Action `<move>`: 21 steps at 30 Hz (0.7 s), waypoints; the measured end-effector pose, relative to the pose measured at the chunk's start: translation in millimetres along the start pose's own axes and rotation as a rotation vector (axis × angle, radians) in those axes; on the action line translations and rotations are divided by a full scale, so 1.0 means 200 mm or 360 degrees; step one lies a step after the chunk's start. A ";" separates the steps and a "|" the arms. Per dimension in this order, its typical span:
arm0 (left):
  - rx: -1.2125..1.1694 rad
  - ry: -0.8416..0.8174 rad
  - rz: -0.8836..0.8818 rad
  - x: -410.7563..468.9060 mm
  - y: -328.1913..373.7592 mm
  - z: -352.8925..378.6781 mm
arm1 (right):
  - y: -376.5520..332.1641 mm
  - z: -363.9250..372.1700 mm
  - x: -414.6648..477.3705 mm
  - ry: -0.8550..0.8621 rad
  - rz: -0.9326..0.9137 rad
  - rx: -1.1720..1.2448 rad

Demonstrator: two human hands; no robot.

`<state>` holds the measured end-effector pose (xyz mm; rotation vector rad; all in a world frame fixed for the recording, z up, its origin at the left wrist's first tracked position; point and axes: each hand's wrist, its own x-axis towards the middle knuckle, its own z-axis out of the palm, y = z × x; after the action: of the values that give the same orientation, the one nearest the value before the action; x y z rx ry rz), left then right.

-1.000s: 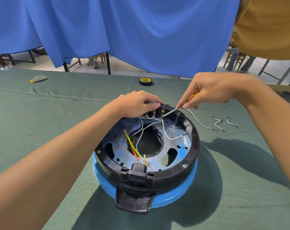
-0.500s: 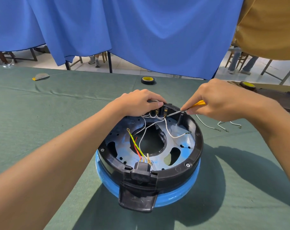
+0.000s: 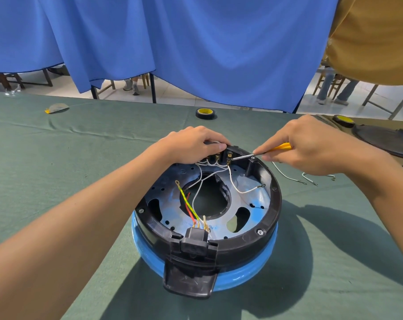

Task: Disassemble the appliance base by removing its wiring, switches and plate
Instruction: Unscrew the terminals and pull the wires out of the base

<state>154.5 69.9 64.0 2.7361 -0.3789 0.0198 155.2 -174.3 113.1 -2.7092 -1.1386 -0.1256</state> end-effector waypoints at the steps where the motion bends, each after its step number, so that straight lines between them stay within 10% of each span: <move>1: 0.0000 0.0000 0.0001 0.00 0.00 0.00 | 0.00 0.00 0.00 0.0008 0.0000 -0.0008; 21: -0.0005 0.0002 -0.0012 -0.01 0.00 0.00 | 0.00 0.01 -0.03 -0.0144 0.0049 0.0089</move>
<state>152.9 69.7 64.9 2.7345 -0.3683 0.0189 151.0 -177.1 110.3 -2.7061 -1.1065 0.0336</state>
